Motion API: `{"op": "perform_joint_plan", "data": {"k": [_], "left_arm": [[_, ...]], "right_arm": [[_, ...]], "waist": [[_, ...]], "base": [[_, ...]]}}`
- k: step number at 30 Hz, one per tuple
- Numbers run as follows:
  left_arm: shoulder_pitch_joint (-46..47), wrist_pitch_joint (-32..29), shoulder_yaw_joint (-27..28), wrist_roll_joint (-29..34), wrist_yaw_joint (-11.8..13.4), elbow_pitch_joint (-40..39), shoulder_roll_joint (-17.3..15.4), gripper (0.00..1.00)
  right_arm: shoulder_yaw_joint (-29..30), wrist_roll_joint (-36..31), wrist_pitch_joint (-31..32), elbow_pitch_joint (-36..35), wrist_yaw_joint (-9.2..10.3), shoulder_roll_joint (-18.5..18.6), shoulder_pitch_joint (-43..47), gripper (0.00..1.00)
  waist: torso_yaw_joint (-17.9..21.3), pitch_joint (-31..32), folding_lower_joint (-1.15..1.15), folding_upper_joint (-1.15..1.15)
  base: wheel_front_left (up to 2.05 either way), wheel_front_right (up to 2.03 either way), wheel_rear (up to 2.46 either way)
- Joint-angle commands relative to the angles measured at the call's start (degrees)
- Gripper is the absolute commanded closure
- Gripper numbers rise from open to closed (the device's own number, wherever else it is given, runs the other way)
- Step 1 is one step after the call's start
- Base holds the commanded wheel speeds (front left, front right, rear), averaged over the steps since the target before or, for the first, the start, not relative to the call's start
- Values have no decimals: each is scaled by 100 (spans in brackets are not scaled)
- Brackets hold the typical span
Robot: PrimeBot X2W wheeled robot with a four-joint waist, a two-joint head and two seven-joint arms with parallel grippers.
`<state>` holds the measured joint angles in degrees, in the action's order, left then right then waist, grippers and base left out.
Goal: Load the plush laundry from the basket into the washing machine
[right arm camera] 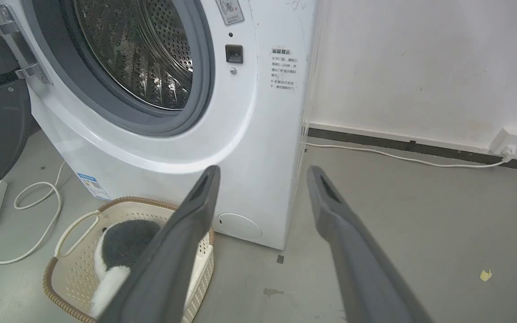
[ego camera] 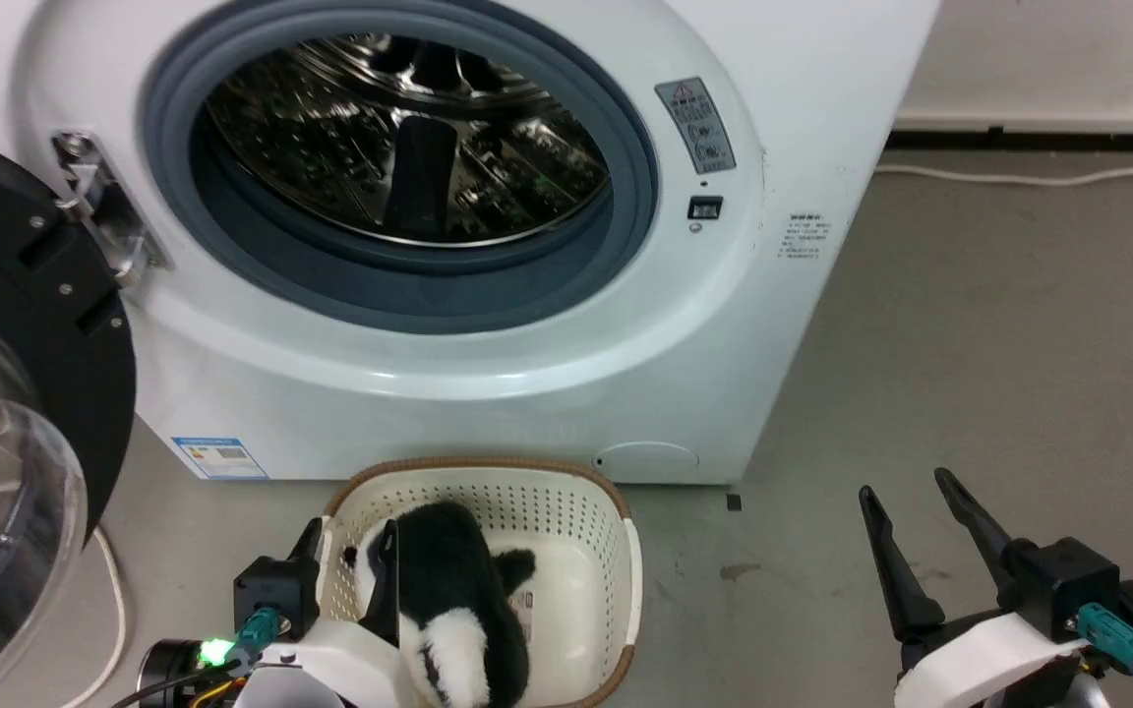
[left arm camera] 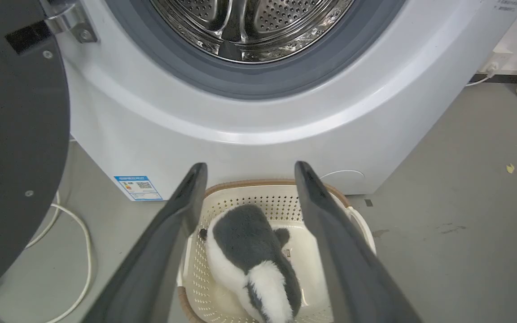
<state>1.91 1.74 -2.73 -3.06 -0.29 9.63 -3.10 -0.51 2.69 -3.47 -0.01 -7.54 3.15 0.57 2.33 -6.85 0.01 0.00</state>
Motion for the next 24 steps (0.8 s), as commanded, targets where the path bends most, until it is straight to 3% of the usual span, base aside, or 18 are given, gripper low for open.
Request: {"op": "perform_joint_plan", "data": {"k": [1,24], "left_arm": [[108,-11,-9,-40,-40,86,-36,0],[1228,-500,-92,-526,-240,1890,-395,0]], "right_arm": [[-12,50,-49,-13,1,-7,-140,0],[-173,356,-325,-147,2,-12,-521,0]], "waist": [[42,-83,0,0],[330,-1155,-1,0]], "base": [[0,0,0],[0,0,0]]}}
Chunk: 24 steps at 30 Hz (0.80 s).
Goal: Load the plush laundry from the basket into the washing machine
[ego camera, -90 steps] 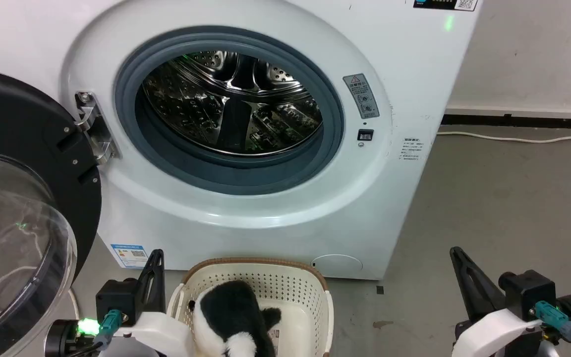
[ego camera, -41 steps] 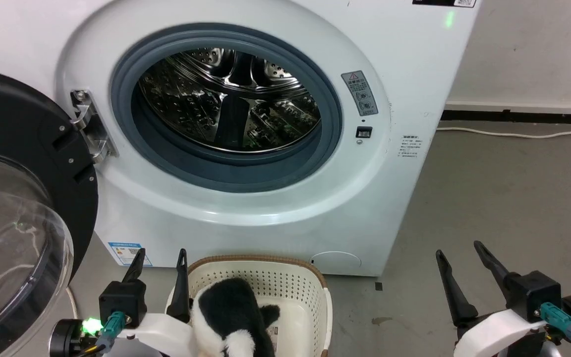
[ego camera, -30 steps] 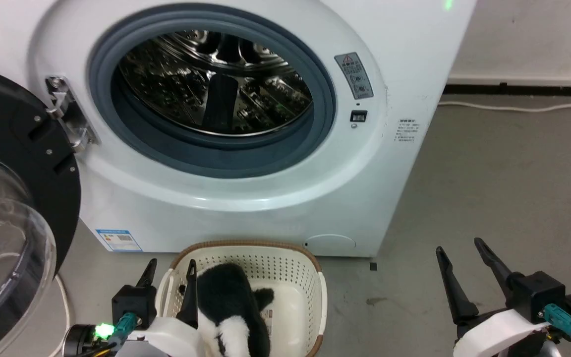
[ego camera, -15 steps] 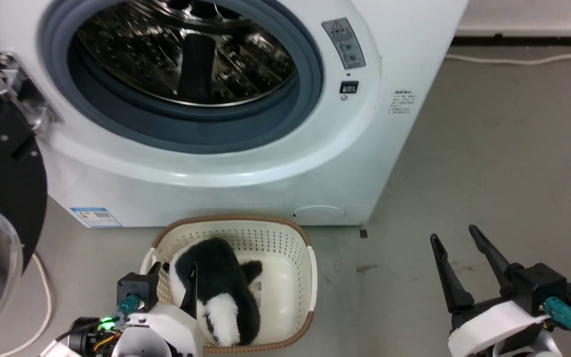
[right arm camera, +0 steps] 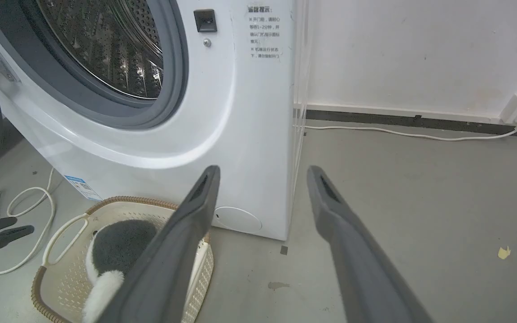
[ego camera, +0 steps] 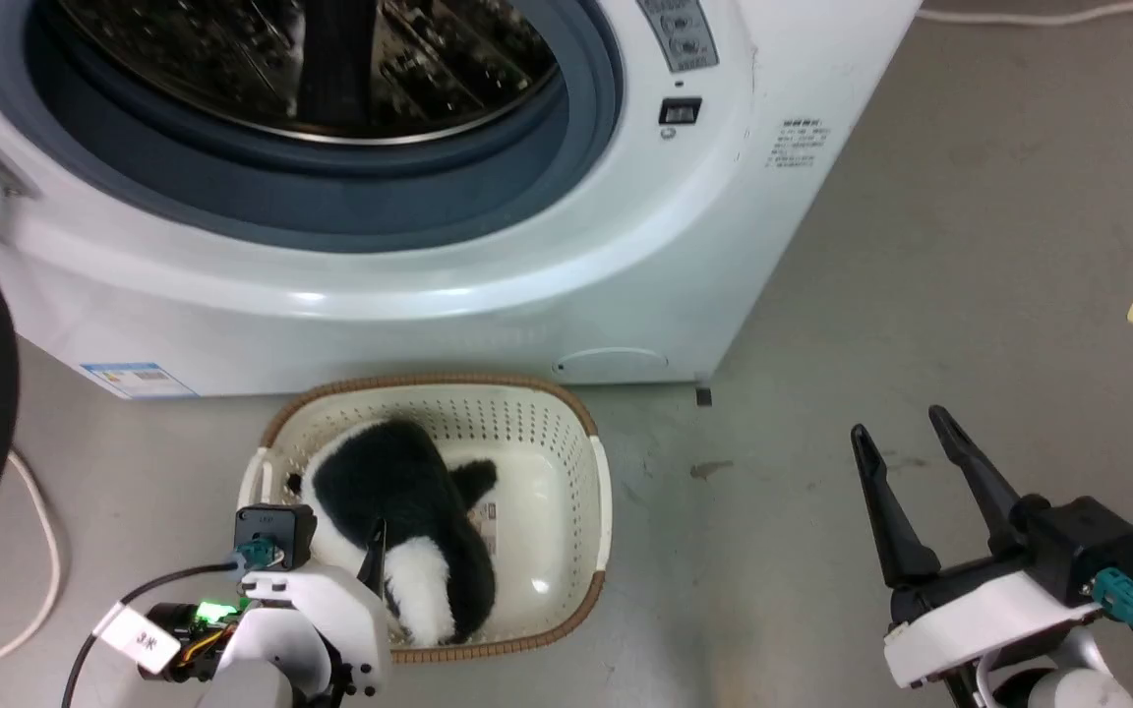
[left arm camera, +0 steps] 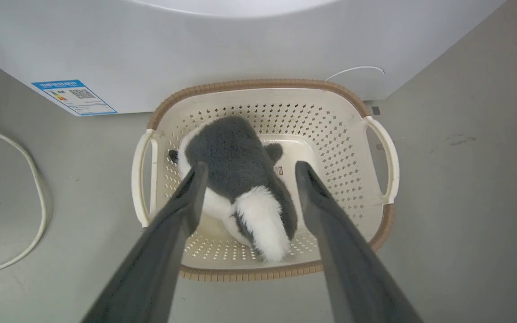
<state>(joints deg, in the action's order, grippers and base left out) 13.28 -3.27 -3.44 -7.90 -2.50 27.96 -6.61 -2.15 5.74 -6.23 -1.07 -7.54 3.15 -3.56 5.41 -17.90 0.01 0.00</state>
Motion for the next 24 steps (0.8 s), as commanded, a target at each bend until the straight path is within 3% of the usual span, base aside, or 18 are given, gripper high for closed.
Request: {"op": "perform_joint_plan", "data": {"k": [1,24], "left_arm": [[139,-37,-34,-57,-27,140,-64,0],[1413,-771,-369,-384,-139,1701,-607,0]], "right_arm": [[-14,57,-60,-47,2,-12,-125,0],[-59,446,-335,-184,3,-17,-473,0]], "waist": [[35,-100,-1,0],[449,-1371,-1,0]], "base": [[0,0,0],[0,0,0]]}}
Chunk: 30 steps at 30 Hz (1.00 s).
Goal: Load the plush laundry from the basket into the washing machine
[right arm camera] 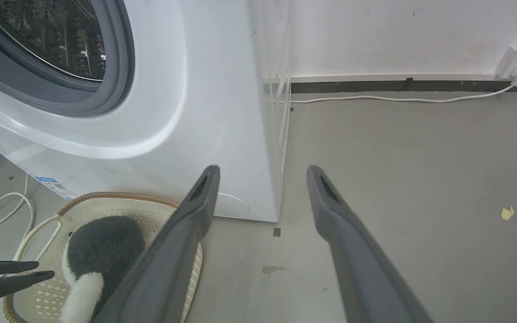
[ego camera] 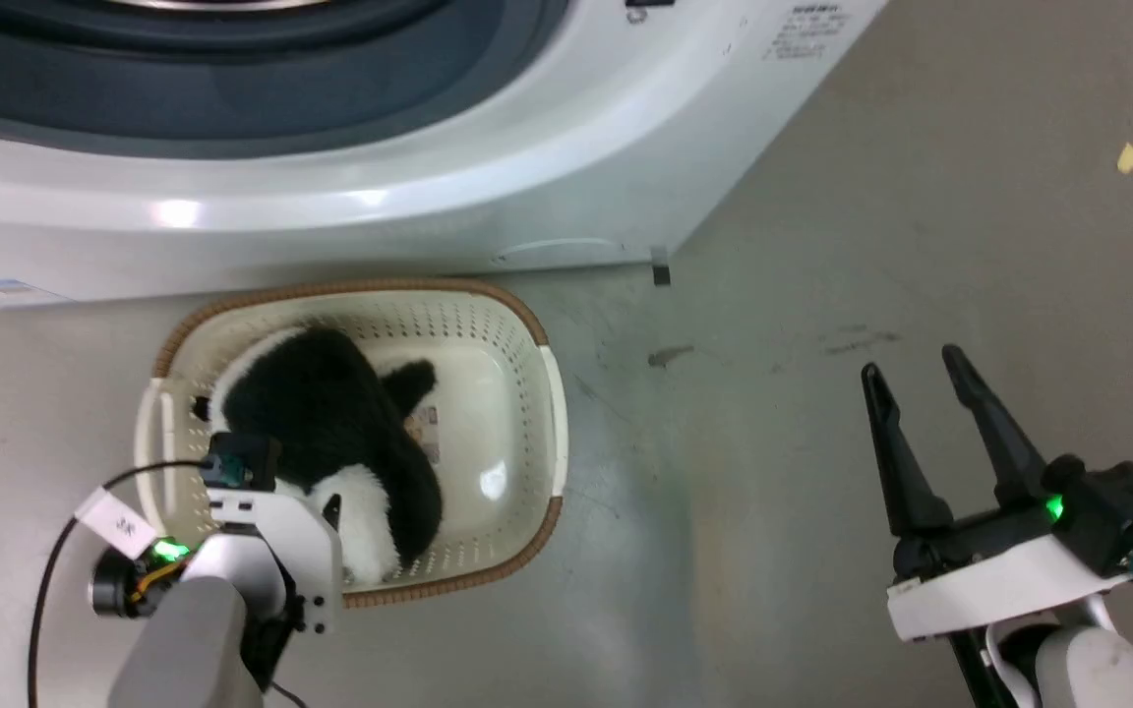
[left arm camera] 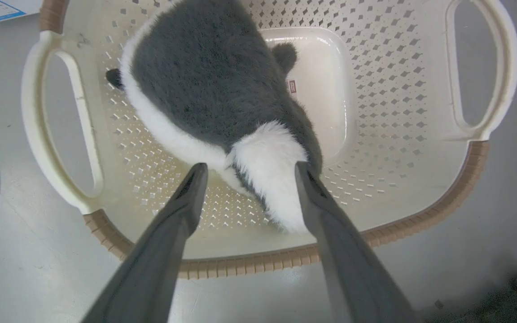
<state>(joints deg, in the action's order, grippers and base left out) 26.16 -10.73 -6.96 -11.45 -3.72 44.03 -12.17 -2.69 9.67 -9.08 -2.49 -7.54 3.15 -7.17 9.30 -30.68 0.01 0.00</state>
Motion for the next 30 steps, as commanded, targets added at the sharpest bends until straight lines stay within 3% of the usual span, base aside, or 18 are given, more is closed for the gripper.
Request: {"op": "perform_joint_plan", "data": {"k": [1,27,28,29,30], "left_arm": [[185,-29,-74,7,-14,145,-109,0],[1765,-392,-383,-479,-13,1584,-689,0],[1793,-394,-405,-498,-27,1642,-687,5],[1815,-389,-423,-526,-49,1697,-679,100],[1830,-378,-444,-552,-73,1753,-676,100]], "right_arm": [[-12,73,-63,-51,3,-18,-136,0],[-372,616,-374,-192,5,-23,-597,0],[-379,634,-386,-183,5,-23,-610,0],[-387,651,-398,-171,5,-24,-620,0],[-397,668,-410,-156,5,-24,-630,0]], "waist": [[85,-153,-1,0],[680,-1654,-1,0],[694,-1681,-1,0],[707,-1700,-1,0],[720,-1709,-1,0]], "base": [[0,0,0],[0,0,0],[0,0,0],[0,0,0],[0,0,0]]}}
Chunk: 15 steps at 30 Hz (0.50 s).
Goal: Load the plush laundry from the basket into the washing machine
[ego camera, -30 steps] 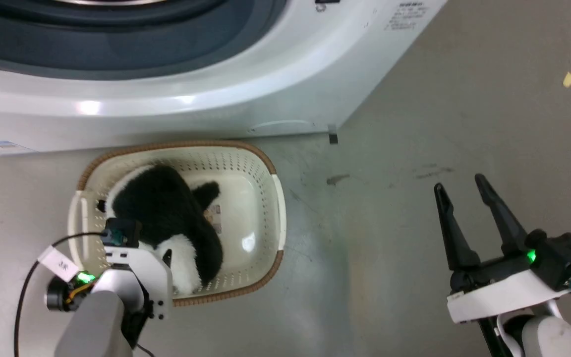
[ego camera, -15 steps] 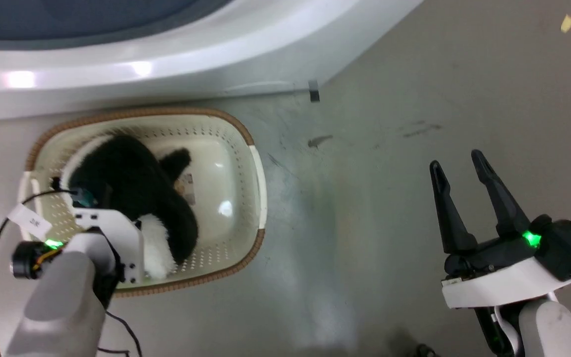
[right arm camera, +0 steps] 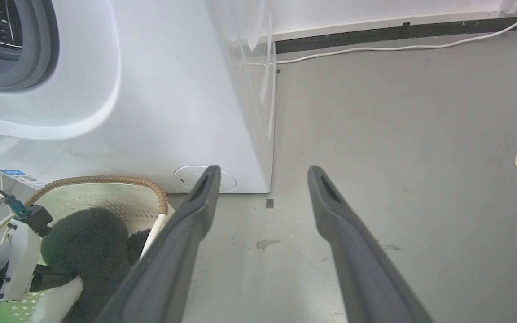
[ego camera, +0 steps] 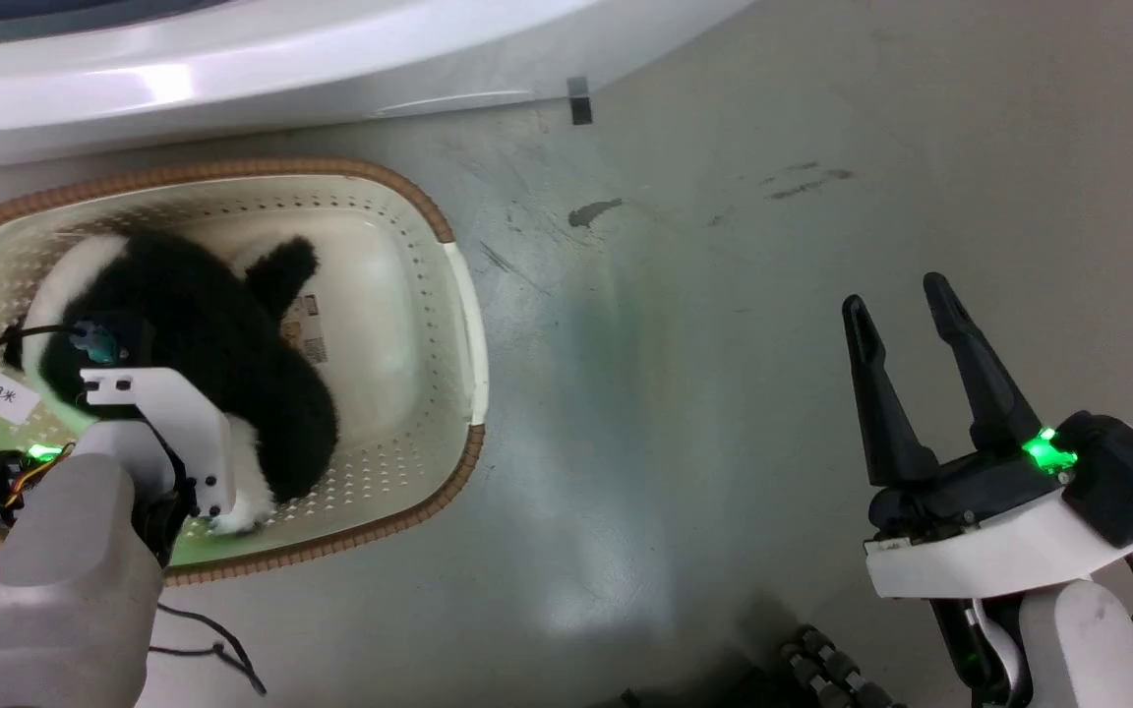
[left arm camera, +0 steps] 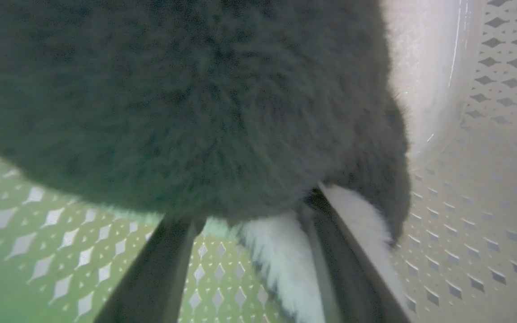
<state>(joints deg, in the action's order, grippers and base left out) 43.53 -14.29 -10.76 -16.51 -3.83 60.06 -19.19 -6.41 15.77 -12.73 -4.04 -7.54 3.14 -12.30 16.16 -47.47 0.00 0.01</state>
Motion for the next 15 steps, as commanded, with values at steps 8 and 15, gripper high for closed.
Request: {"op": "perform_joint_plan", "data": {"k": [8,15], "left_arm": [[139,359,-213,-205,-101,621,49,100],[4,892,-282,-488,-233,1056,280,100]], "right_arm": [[-14,48,-141,106,5,-24,-108,0],[20,-129,-224,279,5,-26,33,0]], "waist": [[20,164,0,-1],[-132,801,0,-1]], "base": [[0,0,0],[0,0,0]]}}
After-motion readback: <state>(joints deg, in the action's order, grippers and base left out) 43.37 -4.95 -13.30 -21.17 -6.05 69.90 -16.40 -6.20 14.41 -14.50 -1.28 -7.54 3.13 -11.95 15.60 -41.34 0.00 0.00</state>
